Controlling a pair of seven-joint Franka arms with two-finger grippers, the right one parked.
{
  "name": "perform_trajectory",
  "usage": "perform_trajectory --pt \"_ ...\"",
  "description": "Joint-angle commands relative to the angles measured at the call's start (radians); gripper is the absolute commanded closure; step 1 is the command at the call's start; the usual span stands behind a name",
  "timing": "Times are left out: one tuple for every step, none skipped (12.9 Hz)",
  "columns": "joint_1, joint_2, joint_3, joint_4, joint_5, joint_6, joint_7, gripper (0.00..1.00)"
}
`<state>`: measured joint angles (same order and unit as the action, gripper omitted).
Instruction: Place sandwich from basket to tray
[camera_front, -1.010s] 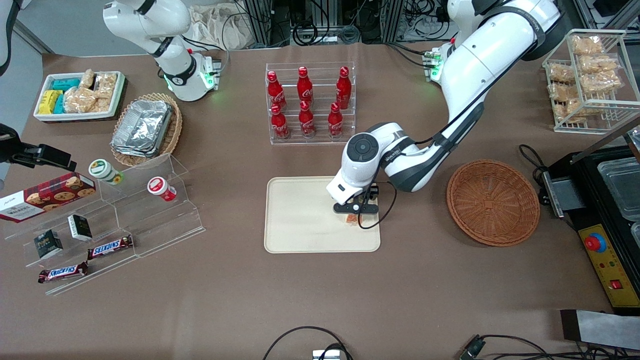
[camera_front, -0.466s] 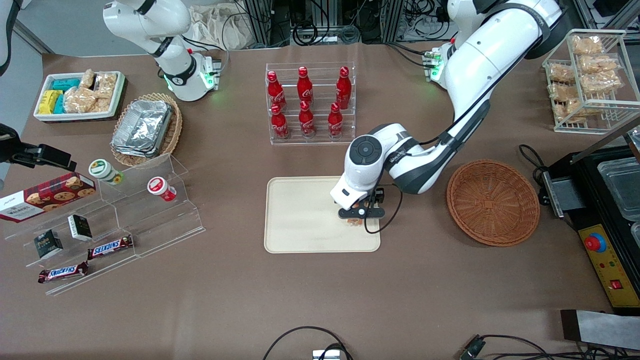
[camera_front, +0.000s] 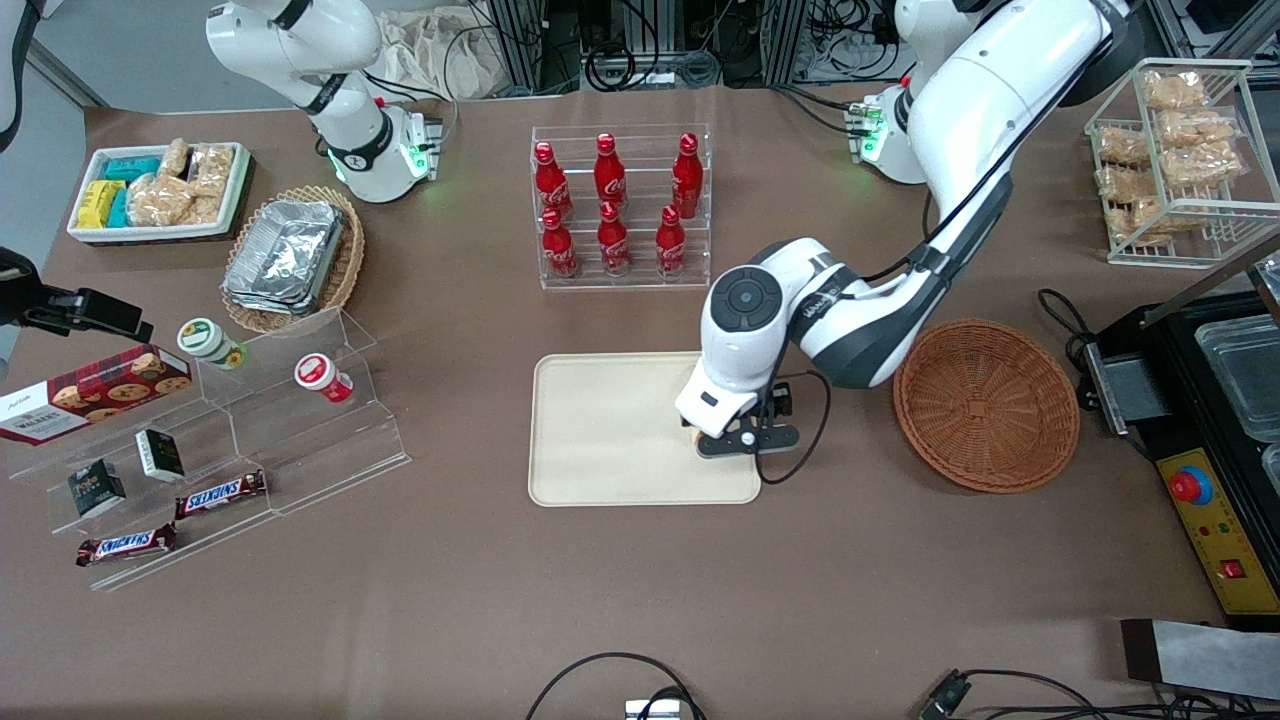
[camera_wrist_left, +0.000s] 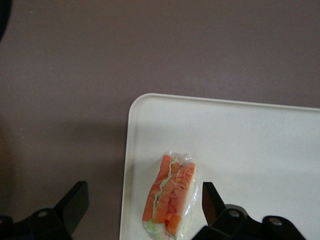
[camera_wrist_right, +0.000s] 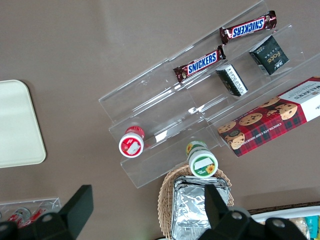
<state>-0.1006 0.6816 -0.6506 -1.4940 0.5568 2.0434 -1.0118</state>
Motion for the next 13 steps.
perform_trajectory --pt "-0.01 -0.089 0.081 0.029 -0.052 -0.054 -0.011 0.0" --pt "-0.01 -0.127 0.115 0.029 -0.069 -0.069 -0.01 0.0" --pt "-0.01 -0.158 0.143 0.032 -0.08 -0.087 -0.005 0.0" --pt "-0.01 -0.183 0.172 0.046 -0.093 -0.103 0.002 0.0" --pt "-0.01 -0.194 0.204 0.069 -0.119 -0.126 0.007 0.0" --pt "-0.01 -0.197 0.23 0.101 -0.135 -0.152 0.009 0.0" --pt "-0.01 -0.2 0.241 0.124 -0.14 -0.176 0.03 0.0" --pt "-0.01 -0.203 0.255 0.142 -0.159 -0.198 0.073 0.0" --pt "-0.01 -0.211 0.287 0.159 -0.196 -0.227 0.116 0.0" --pt "-0.01 -0.227 0.32 0.172 -0.227 -0.254 0.163 0.0" --pt "-0.01 -0.243 0.348 0.173 -0.251 -0.268 0.215 0.0" --pt "-0.01 -0.261 0.383 0.172 -0.285 -0.278 0.266 0.0" --pt "-0.011 -0.273 0.428 0.172 -0.319 -0.288 0.313 0.0"
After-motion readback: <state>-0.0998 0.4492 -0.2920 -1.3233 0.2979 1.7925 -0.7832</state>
